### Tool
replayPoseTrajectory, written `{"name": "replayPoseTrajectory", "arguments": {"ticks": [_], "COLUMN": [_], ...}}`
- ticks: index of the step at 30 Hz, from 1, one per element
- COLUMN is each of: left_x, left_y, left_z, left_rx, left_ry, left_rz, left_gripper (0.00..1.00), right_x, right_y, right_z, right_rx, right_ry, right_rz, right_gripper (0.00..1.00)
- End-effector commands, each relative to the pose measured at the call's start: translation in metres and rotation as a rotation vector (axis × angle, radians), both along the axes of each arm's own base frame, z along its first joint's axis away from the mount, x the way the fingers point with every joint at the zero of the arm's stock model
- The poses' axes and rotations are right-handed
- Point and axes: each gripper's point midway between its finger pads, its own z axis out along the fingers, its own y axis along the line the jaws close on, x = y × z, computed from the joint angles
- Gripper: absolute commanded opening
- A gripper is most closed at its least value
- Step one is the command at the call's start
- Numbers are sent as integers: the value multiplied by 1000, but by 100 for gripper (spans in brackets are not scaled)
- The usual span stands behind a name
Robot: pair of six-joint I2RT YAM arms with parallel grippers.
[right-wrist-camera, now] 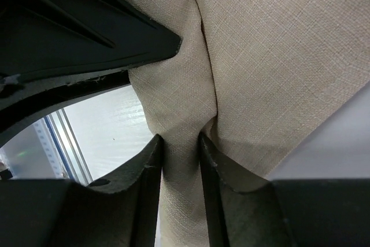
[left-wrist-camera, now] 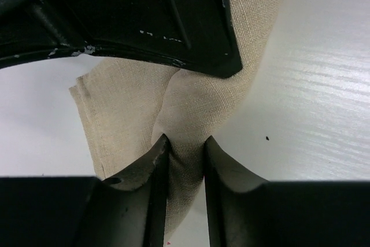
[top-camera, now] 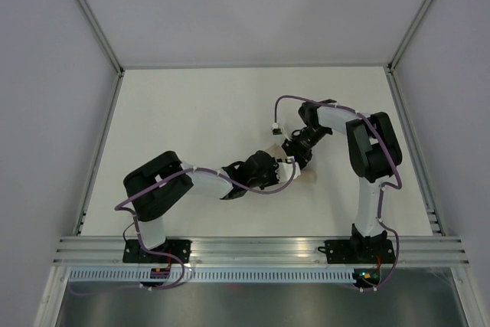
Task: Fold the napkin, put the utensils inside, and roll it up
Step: Roll the napkin with the utensil
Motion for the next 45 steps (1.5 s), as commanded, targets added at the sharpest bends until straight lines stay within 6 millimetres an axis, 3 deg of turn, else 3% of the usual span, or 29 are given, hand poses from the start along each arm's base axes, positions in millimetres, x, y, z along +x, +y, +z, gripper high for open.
{"name": "replayPoseTrajectory", "arguments": {"ticks": [1, 3, 8, 13, 15, 18, 23, 27, 28, 33, 36, 45], "left_x": [-36, -37, -45, -51, -52, -53, -57, -65, -66, -66, -64, -62], "left_y": [-5, -6, -8, -5, -4, -2, 6, 3, 5, 13, 14, 10], "left_z": [-32, -32, -34, -41, -42, -43, -53, -51, -52, -56, -59, -60], "left_rx": [15, -2, -38, -41, -57, -55, -27, -31, -24, -27, -25, -18], "left_ry": [221, 248, 329, 420, 478, 562, 728, 885, 909, 1048, 1098, 1137], "left_rz": [-46, -38, -43, -46, -41, -35, -16, -46, -46, -27, -6, 18], "left_gripper": [17, 8, 5, 5, 4, 4, 4, 4, 4, 4, 4, 5], "right_x": [18, 19, 30, 37, 45, 42, 20, 2, -7, -9, -16, -21], "right_y": [-18, -14, -10, -12, -16, -23, -26, -29, -31, -35, -27, -15], "right_z": [-25, -16, 22, 56, 74, 89, 104, 102, 92, 78, 65, 38], "right_rx": [-76, -50, 9, 88, 122, 149, 191, 217, 212, 148, 132, 33], "right_ry": [-140, -164, -285, -389, -481, -568, -684, -770, -764, -894, -900, -980], "right_rz": [34, 14, -55, -125, -151, -160, -118, -54, -44, 14, 63, 151], "right_gripper": [39, 48, 62, 65, 71, 72, 72, 73, 73, 76, 75, 75]}}
